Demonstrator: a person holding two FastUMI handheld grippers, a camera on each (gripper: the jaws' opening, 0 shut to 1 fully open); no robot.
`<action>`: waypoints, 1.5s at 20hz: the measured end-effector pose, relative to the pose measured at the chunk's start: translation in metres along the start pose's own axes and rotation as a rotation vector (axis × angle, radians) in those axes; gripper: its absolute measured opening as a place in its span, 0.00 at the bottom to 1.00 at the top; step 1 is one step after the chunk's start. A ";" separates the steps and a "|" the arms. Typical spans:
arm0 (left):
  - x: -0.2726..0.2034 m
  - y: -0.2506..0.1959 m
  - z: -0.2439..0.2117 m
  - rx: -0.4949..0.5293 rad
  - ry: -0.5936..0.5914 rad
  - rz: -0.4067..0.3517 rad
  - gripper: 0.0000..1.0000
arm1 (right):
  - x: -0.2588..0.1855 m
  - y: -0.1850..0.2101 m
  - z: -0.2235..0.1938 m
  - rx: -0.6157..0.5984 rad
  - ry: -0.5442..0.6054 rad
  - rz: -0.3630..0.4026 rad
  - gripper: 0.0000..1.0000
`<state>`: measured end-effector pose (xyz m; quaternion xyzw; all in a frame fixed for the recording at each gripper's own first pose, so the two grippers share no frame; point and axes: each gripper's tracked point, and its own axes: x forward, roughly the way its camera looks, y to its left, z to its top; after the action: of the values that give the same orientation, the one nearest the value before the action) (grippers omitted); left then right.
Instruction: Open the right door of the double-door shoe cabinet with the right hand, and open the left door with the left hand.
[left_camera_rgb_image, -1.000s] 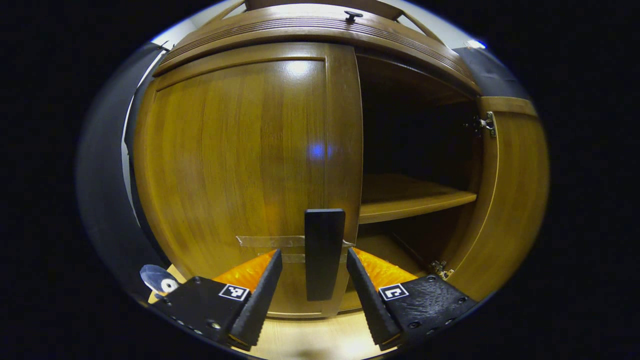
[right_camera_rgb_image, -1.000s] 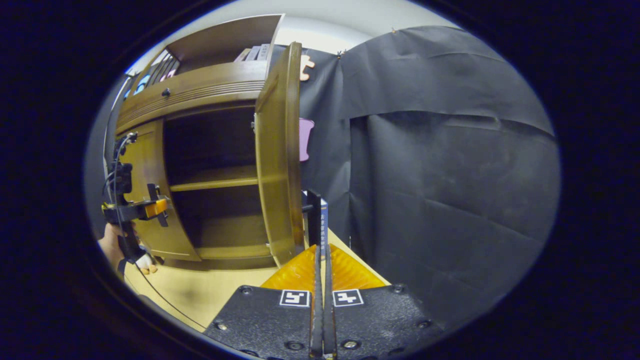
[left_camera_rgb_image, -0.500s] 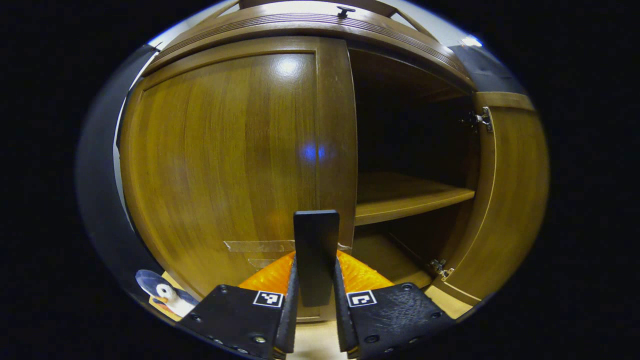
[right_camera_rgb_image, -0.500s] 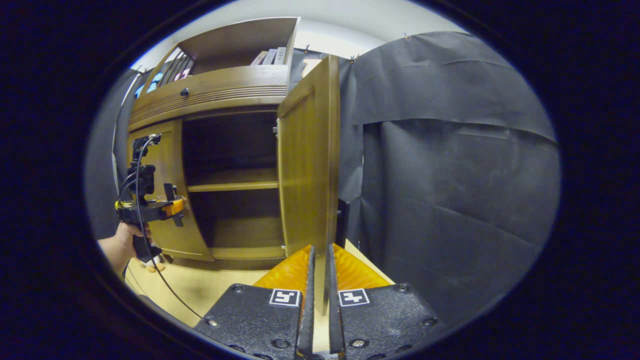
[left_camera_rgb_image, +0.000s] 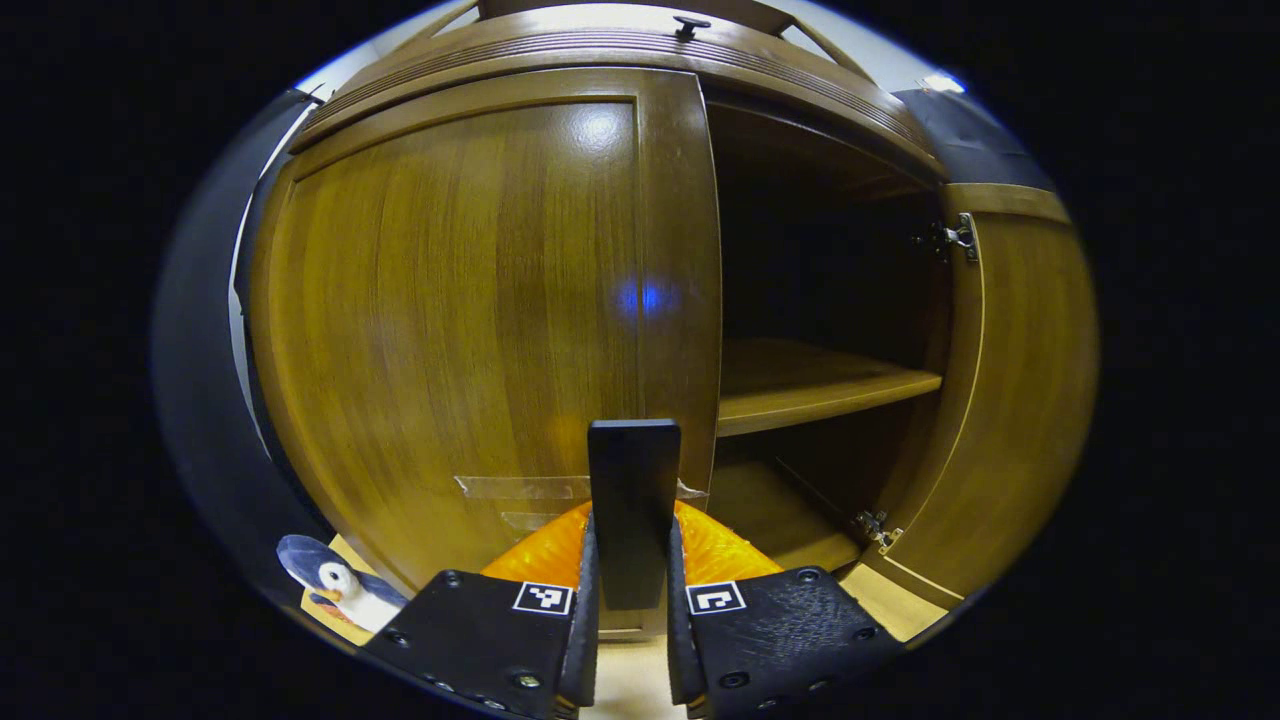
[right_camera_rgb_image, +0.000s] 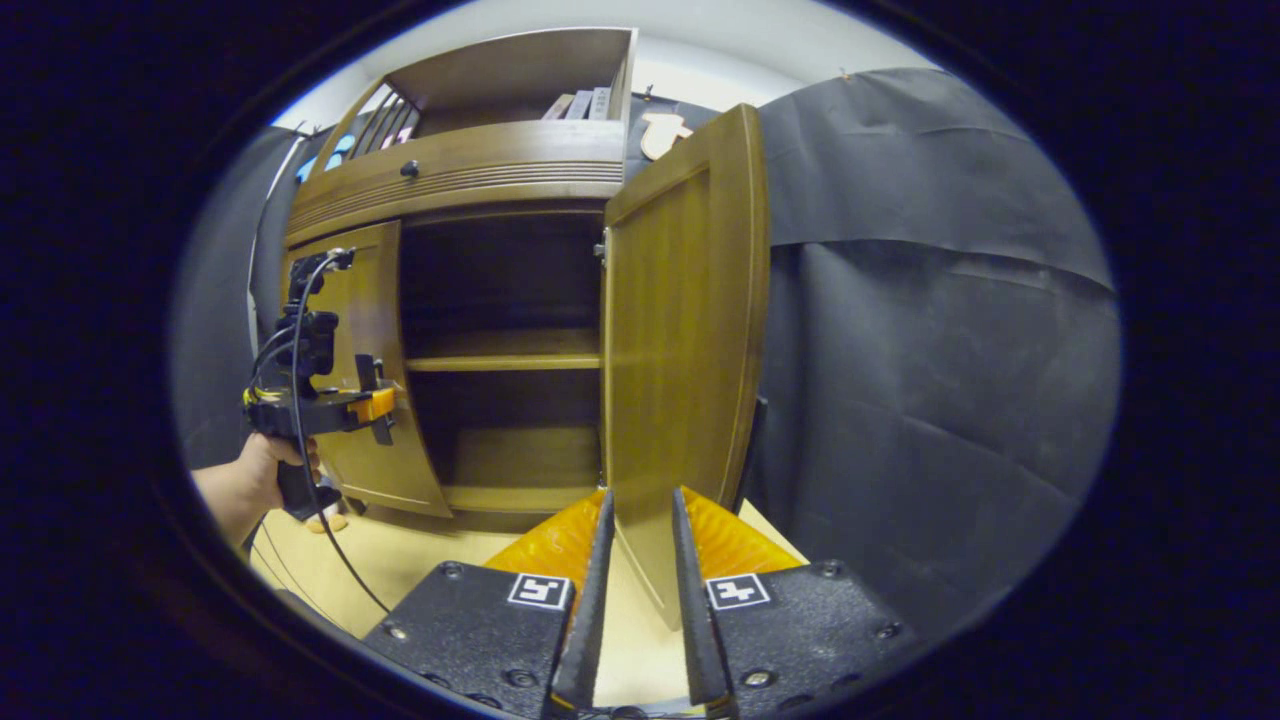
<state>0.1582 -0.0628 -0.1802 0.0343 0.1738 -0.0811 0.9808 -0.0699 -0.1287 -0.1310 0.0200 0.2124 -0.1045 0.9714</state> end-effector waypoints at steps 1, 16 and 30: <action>-0.005 0.001 -0.002 0.001 0.001 0.004 0.36 | 0.002 0.003 0.000 -0.005 0.004 0.005 0.43; -0.079 0.016 -0.017 -0.037 0.005 0.053 0.27 | 0.027 0.047 -0.009 -0.032 0.028 0.147 0.48; -0.139 0.048 -0.031 -0.087 0.000 0.127 0.27 | 0.041 0.094 -0.011 -0.049 0.038 0.253 0.65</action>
<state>0.0271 0.0084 -0.1590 0.0027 0.1744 -0.0108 0.9846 -0.0176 -0.0440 -0.1585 0.0247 0.2293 0.0246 0.9727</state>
